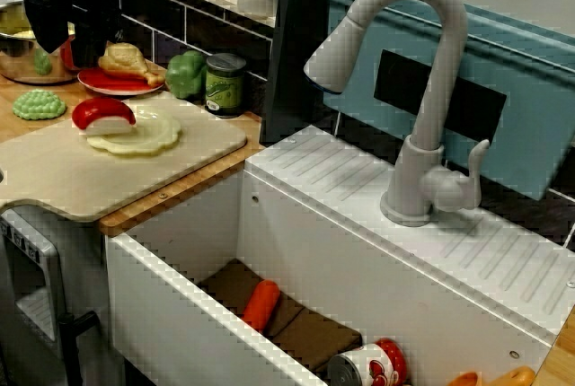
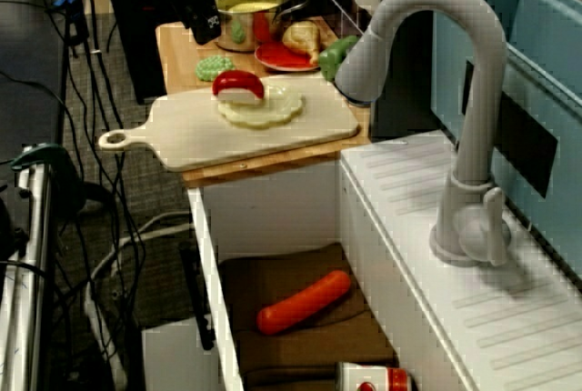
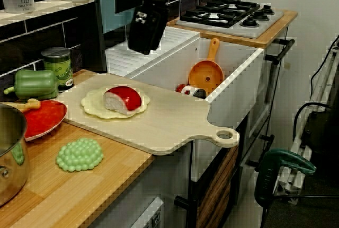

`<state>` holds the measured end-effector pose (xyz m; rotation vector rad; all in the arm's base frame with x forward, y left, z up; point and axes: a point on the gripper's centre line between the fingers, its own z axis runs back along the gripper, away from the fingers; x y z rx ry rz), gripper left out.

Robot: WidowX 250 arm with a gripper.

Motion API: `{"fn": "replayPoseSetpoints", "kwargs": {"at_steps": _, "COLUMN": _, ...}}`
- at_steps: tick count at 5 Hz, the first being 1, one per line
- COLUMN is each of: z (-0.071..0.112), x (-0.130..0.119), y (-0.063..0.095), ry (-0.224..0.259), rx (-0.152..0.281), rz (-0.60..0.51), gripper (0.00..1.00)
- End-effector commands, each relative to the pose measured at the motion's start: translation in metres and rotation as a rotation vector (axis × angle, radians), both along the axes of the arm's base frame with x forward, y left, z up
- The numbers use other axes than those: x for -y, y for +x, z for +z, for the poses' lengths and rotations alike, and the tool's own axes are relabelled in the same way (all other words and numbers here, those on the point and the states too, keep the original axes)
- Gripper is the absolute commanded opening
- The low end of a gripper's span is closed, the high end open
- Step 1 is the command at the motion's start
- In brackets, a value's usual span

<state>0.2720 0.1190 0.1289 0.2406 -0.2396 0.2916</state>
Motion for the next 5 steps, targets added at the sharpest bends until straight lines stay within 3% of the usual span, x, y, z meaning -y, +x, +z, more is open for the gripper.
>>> {"fn": "replayPoseSetpoints", "kwargs": {"at_steps": 1, "z": 0.004, "x": -0.020, "y": 0.018, "ry": -0.102, "rx": 0.016, "rz": -0.185, "gripper": 1.00}}
{"fn": "replayPoseSetpoints", "kwargs": {"at_steps": 3, "z": -0.004, "x": -0.019, "y": 0.031, "ry": -0.214, "rx": -0.036, "rz": -0.362, "gripper": 1.00}}
{"fn": "replayPoseSetpoints", "kwargs": {"at_steps": 4, "z": -0.004, "x": -0.018, "y": 0.031, "ry": -0.210, "rx": -0.025, "rz": -0.365, "gripper": 0.00}}
{"fn": "replayPoseSetpoints", "kwargs": {"at_steps": 5, "z": -0.003, "x": -0.016, "y": 0.030, "ry": -0.210, "rx": -0.036, "rz": -0.330, "gripper": 1.00}}
